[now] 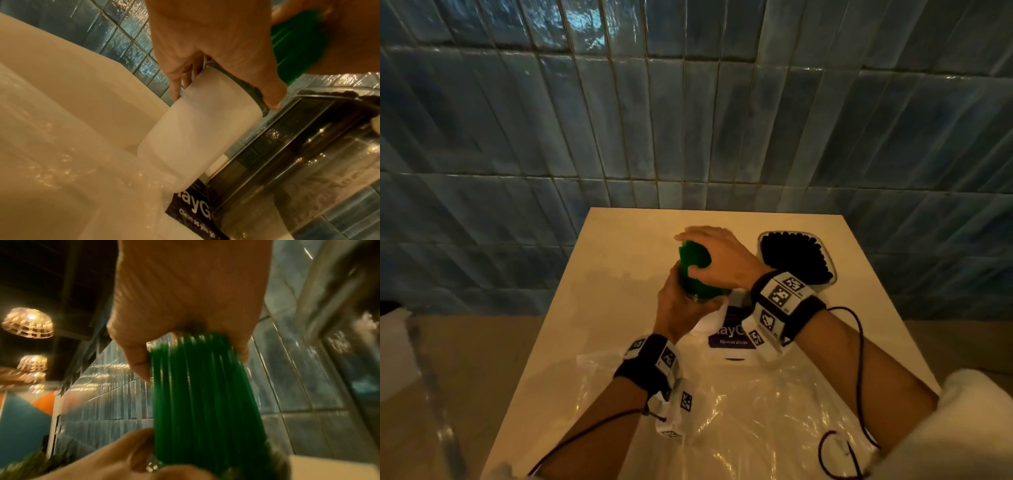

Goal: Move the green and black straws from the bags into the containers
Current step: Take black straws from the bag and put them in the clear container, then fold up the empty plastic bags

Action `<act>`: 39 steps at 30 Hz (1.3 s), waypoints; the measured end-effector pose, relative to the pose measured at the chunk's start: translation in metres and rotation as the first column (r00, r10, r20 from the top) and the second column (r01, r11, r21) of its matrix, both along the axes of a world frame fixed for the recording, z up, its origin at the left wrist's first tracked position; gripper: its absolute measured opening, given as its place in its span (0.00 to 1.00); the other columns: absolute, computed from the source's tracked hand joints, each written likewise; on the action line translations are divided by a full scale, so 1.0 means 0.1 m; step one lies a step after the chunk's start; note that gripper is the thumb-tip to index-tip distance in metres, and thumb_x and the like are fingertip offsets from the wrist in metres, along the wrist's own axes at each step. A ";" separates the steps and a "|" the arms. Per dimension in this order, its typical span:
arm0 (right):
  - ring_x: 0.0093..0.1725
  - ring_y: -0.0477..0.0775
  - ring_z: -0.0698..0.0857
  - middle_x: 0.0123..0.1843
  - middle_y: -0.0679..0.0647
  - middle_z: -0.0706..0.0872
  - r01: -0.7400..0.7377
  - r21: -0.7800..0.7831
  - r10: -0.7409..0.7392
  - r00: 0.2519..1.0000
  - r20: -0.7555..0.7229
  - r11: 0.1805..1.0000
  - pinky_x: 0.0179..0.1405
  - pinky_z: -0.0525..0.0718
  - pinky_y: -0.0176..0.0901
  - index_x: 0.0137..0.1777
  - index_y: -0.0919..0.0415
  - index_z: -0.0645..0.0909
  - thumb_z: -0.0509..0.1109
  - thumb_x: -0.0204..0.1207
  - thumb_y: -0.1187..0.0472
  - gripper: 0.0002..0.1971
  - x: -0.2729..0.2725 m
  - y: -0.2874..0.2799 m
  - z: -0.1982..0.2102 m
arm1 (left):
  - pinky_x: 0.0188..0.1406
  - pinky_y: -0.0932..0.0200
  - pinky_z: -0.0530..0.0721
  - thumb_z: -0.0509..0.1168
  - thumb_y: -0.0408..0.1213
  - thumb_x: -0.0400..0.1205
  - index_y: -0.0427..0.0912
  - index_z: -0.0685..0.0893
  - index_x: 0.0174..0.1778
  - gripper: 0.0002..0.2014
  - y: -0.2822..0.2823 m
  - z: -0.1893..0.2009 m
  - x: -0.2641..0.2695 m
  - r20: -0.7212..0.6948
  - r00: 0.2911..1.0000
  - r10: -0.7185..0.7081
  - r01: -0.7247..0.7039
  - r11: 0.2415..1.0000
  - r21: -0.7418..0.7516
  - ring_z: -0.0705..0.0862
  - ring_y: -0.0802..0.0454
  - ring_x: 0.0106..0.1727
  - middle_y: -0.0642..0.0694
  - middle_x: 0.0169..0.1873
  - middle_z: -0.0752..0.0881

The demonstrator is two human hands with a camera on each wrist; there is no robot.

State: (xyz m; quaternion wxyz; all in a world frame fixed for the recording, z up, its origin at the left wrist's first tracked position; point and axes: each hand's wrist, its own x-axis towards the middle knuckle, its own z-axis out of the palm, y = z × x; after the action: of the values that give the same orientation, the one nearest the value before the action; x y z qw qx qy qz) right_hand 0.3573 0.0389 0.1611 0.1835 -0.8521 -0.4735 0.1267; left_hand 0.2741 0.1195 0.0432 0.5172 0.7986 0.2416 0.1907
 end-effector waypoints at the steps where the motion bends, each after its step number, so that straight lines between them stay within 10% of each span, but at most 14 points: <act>1: 0.81 0.55 0.56 0.82 0.51 0.61 -0.051 -0.010 0.051 0.998 0.027 0.999 0.80 0.52 0.60 0.79 0.46 0.62 0.69 0.74 0.52 0.33 0.00 -0.05 0.06 | 0.52 0.70 0.80 0.82 0.52 0.60 0.47 0.68 0.73 0.46 -0.01 0.00 -0.01 -0.001 1.000 0.000 0.000 1.000 -0.003 0.82 0.56 0.60 0.51 0.63 0.82; 5: 0.82 0.48 0.55 0.83 0.49 0.59 -0.020 0.333 0.014 1.000 0.021 0.943 0.80 0.52 0.49 0.79 0.46 0.60 0.69 0.77 0.52 0.33 -0.15 -0.45 0.25 | 0.60 0.63 0.77 0.80 0.50 0.64 0.47 0.55 0.80 0.53 -0.03 0.06 -0.02 -0.086 0.996 -0.010 0.004 0.998 -0.067 0.77 0.50 0.67 0.47 0.70 0.76; 8: 0.73 0.38 0.67 0.74 0.42 0.71 0.140 0.623 -0.144 0.989 -0.045 0.769 0.73 0.64 0.28 0.73 0.44 0.67 0.67 0.77 0.51 0.25 -0.34 -0.96 0.20 | 0.73 0.46 0.70 0.82 0.52 0.59 0.49 0.45 0.82 0.63 -0.04 0.06 -0.12 -0.081 0.996 0.025 -0.031 0.997 -0.073 0.68 0.44 0.75 0.43 0.77 0.65; 11: 0.64 0.45 0.78 0.63 0.47 0.80 0.359 0.759 -0.370 0.914 -0.167 0.543 0.64 0.78 0.34 0.65 0.51 0.75 0.66 0.78 0.58 0.15 -0.42 -1.54 -0.12 | 0.70 0.50 0.71 0.82 0.54 0.57 0.47 0.54 0.80 0.60 -0.08 -0.05 -0.40 -0.080 0.988 0.130 -0.127 0.991 0.037 0.67 0.48 0.72 0.43 0.73 0.64; 14: 0.61 0.55 0.80 0.59 0.52 0.81 0.628 0.597 -0.583 0.754 -0.304 0.500 0.63 0.79 0.47 0.61 0.55 0.78 0.68 0.78 0.67 0.13 -0.39 -2.00 -0.65 | 0.63 0.48 0.78 0.80 0.53 0.63 0.45 0.71 0.70 0.41 -0.16 -0.31 -0.75 -0.125 0.963 0.239 -0.221 0.965 0.141 0.76 0.45 0.61 0.47 0.61 0.69; 19: 0.71 0.66 0.73 0.74 0.65 0.72 0.825 -0.213 -0.822 0.425 -0.379 0.524 0.71 0.71 0.54 0.75 0.62 0.67 0.65 0.79 0.45 0.30 -0.31 -2.35 -1.45 | 0.63 0.53 0.77 0.71 0.51 0.75 0.41 0.73 0.66 0.28 -0.39 -0.60 -0.99 -0.523 0.845 0.108 -0.203 0.971 -0.127 0.81 0.42 0.59 0.43 0.53 0.80; 22: 0.70 0.66 0.75 0.71 0.65 0.76 0.772 -0.303 -0.803 0.413 -0.429 0.559 0.68 0.71 0.50 0.73 0.64 0.70 0.58 0.82 0.45 0.27 -0.31 -2.36 -1.56 | 0.49 0.51 0.85 0.66 0.54 0.78 0.44 0.71 0.62 0.23 -0.46 -0.58 -0.96 -0.498 0.862 0.096 -0.311 0.875 -0.371 0.86 0.44 0.45 0.41 0.51 0.84; 27: 0.43 0.60 0.87 0.47 0.63 0.89 0.803 -0.113 -0.683 0.414 -0.602 0.586 0.49 0.86 0.54 0.42 0.56 0.82 0.66 0.80 0.56 0.08 -0.36 -2.42 -1.50 | 0.34 0.61 0.79 0.64 0.48 0.82 0.43 0.85 0.39 0.13 -0.51 -0.39 -0.99 -0.395 0.917 0.047 -0.190 0.924 -0.331 0.83 0.51 0.35 0.42 0.40 0.89; 30: 0.32 0.54 0.83 0.42 0.64 0.87 0.871 0.011 -0.572 0.332 -0.750 0.491 0.33 0.83 0.42 0.42 0.63 0.82 0.69 0.78 0.66 0.04 -0.39 -2.49 -1.25 | 0.42 0.57 0.83 0.63 0.47 0.82 0.48 0.87 0.34 0.13 -0.50 -0.28 -1.15 -0.334 0.935 0.118 -0.172 0.975 -0.138 0.86 0.52 0.38 0.54 0.30 0.89; 34: 0.32 0.55 0.83 0.40 0.62 0.86 0.849 0.179 -0.454 0.430 -0.780 0.496 0.30 0.84 0.40 0.47 0.64 0.82 0.68 0.79 0.64 0.04 -0.45 -2.49 -0.96 | 0.28 0.54 0.86 0.58 0.43 0.85 0.39 0.83 0.38 0.16 -0.59 -0.09 -1.28 -0.155 0.960 0.232 -0.258 0.950 -0.174 0.85 0.47 0.28 0.44 0.26 0.84; 39: 0.40 0.57 0.86 0.39 0.59 0.87 0.746 0.127 -0.219 0.347 -0.912 0.653 0.39 0.85 0.42 0.50 0.65 0.82 0.61 0.83 0.62 0.09 -0.59 -2.51 -0.81 | 0.13 0.66 0.71 0.53 0.43 0.87 0.38 0.80 0.39 0.17 -0.66 0.04 -1.33 0.034 0.894 0.447 -0.420 0.861 -0.288 0.71 0.53 0.15 0.40 0.23 0.76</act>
State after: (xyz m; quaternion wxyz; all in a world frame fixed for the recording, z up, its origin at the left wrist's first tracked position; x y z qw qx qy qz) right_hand 0.2986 -0.2124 0.0804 0.6428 -0.6953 -0.0471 0.3180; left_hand 0.1407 0.0535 0.0468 0.5774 0.6340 0.4130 0.3065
